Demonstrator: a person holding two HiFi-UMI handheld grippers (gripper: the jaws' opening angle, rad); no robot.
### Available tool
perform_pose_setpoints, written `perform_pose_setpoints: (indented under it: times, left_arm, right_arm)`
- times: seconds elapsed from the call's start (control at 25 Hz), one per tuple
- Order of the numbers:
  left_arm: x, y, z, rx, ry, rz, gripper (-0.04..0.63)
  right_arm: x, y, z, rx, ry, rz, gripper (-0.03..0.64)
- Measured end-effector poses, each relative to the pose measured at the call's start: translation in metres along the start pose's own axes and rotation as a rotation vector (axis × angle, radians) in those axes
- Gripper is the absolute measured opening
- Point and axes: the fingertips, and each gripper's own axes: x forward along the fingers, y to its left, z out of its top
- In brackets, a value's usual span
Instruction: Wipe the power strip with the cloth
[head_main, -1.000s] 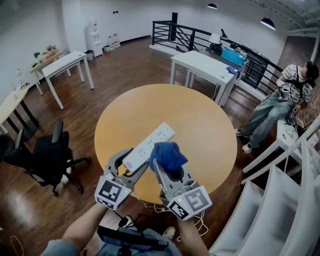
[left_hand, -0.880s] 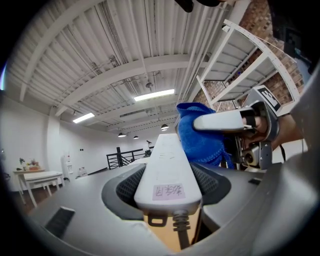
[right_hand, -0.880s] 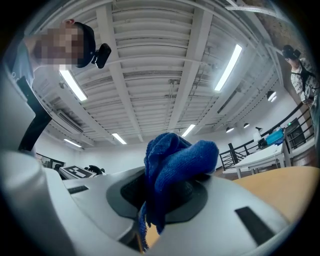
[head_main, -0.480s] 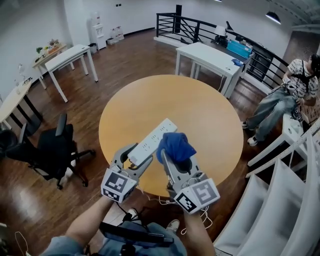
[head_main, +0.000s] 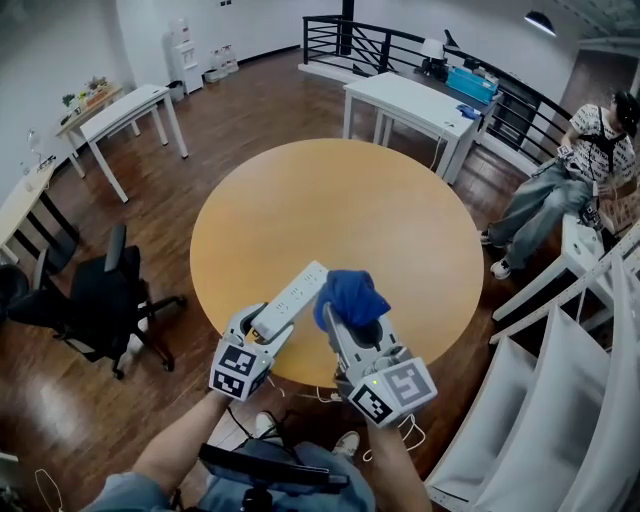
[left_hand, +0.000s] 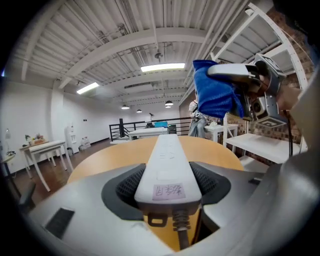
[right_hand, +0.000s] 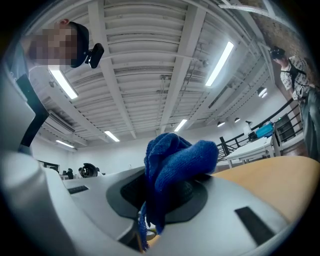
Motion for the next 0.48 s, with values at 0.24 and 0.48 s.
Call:
perform_pose_setpoints:
  times: [0.24,0.48]
  left_arm:
    - [0.017,-0.001,-0.054,-0.067,0.126,-0.005,0.287]
    - [0.023,-0.004,-0.092,-0.081,0.235,-0.008,0.287]
  right_arm:
    - [-0.010,-0.007,-0.013,0.008,0.023,-0.034,0.067]
    - [-0.012,-0.013,-0.020,0.022,0.043,-0.044,0.067]
